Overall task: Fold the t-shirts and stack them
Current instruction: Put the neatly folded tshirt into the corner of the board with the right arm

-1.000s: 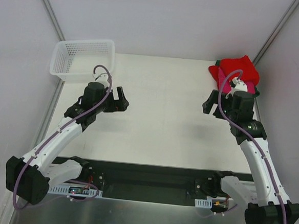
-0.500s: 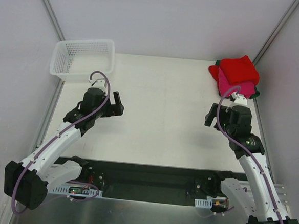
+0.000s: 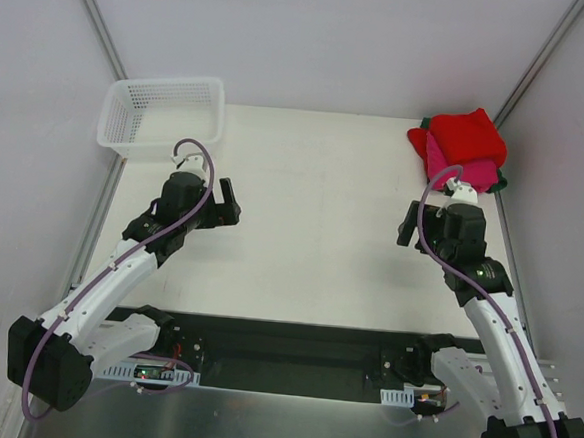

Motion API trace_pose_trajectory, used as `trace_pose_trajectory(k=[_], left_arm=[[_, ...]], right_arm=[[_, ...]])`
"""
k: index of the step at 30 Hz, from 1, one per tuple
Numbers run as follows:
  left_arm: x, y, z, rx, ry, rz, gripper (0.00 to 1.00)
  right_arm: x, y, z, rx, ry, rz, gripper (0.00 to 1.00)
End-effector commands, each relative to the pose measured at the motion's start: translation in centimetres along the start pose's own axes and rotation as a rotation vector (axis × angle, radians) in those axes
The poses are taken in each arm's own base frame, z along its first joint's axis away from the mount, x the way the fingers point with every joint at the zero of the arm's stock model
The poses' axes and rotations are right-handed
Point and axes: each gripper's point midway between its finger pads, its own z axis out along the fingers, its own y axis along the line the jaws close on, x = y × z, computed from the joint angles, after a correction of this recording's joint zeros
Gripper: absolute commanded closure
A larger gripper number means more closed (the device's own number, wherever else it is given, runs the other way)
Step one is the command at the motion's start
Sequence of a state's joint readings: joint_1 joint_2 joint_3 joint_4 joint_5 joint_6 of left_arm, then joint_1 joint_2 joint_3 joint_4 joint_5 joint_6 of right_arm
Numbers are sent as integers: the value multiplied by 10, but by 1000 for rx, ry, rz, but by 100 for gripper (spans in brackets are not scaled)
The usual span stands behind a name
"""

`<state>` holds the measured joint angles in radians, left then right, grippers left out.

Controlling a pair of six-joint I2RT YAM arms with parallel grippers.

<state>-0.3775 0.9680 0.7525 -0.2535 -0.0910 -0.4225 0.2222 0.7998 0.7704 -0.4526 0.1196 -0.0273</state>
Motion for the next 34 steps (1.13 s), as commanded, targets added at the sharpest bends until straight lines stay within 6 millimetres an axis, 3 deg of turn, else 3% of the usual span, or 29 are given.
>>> trace_pose_trajectory(k=[1, 34], left_arm=[[-3, 6, -2, -25, -25, -12, 1], [-8, 15, -6, -66, -61, -6, 1]], right_arm=[[-16, 1, -1, 6, -53, -14, 4], [-16, 1, 4, 9, -73, -29, 4]])
